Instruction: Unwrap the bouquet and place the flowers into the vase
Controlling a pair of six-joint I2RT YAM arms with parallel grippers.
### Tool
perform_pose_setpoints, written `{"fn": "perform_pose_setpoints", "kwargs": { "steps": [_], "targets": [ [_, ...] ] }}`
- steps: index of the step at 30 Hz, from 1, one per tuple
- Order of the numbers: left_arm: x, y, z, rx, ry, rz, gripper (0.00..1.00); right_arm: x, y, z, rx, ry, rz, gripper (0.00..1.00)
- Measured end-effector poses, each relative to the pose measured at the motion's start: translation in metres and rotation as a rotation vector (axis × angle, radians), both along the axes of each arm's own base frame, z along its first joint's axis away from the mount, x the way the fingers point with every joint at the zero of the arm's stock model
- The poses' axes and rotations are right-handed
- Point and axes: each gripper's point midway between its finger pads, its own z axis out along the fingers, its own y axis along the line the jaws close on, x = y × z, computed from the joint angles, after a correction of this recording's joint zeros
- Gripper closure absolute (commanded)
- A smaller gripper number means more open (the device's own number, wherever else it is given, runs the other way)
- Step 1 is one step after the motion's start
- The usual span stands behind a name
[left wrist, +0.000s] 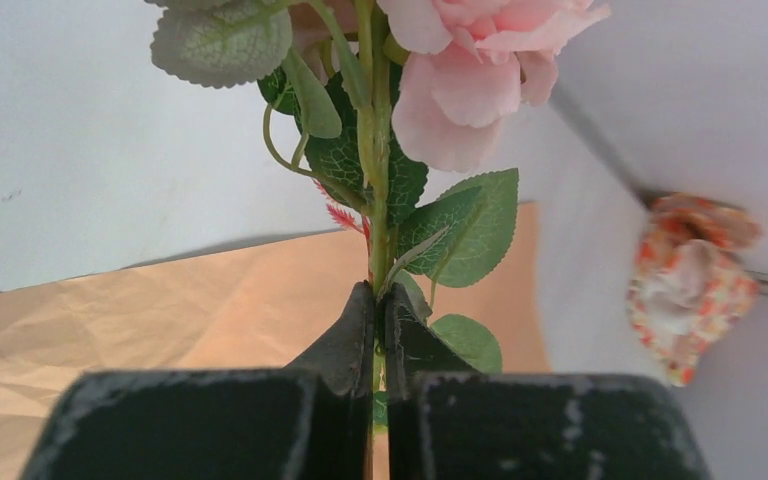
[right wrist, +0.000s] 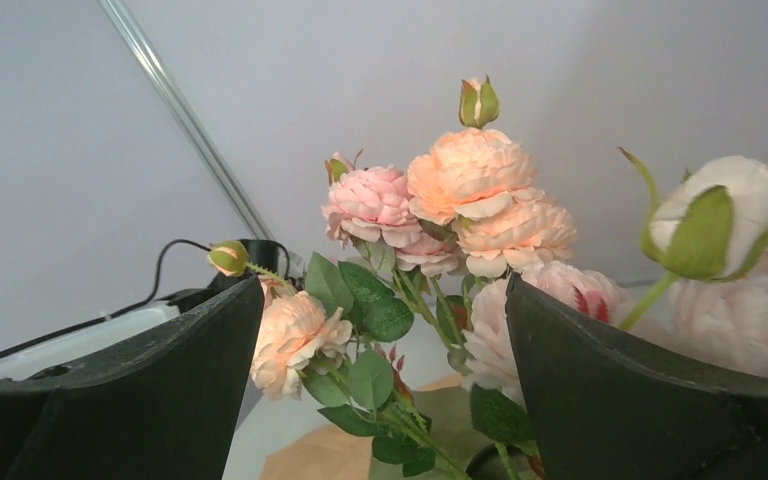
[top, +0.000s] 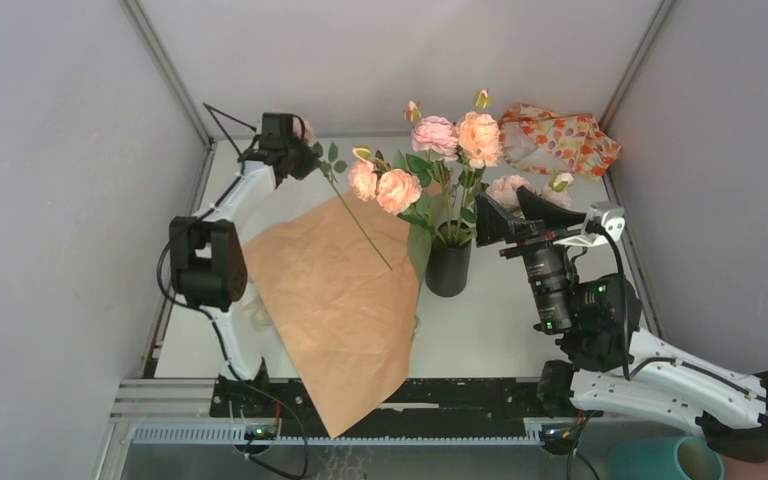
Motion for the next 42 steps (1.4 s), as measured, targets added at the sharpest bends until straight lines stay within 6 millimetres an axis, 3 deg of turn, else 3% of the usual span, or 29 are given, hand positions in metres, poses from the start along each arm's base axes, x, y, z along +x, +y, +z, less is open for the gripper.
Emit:
{"fn": "perform_pose_setpoints", "kwargs": {
  "steps": [4,13,20,26,32,33,37,42],
  "targets": [
    [-0.004,0.0,0.062,-0.021,-0.145,-0.003,1.0,0.0,0.002,0.003,-0.001,-0.006,0.008,0.0],
    [-0.047,0.014,0.165,0.093,-0.366,0.026,1.0,0.001,0.003,0.008,-0.012,-0.014,0.001,0.0],
    [-0.117,0.02,0.277,0.171,-0.62,0.06,1.0,0.002,-0.002,0.014,0.0,-0.022,-0.013,0.0],
    [-0.192,0.034,0.353,0.165,-0.821,0.097,1.0,0.007,-0.016,0.027,0.026,0.007,-0.07,0.0],
    [-0.271,0.055,0.414,0.092,-1.025,0.11,1.0,0.013,-0.03,0.04,0.049,0.024,-0.105,0.0],
    [-0.272,0.055,0.414,0.091,-1.028,0.11,1.0,0.014,-0.03,0.042,0.046,0.024,-0.104,0.01],
    [-0.308,0.059,0.442,0.031,-1.139,0.08,1.0,0.022,-0.029,0.059,0.019,0.029,-0.115,0.0],
    [-0.315,0.038,0.453,-0.021,-1.188,-0.022,1.0,0.031,-0.02,0.091,-0.005,0.022,-0.095,0.01]
  ]
}}
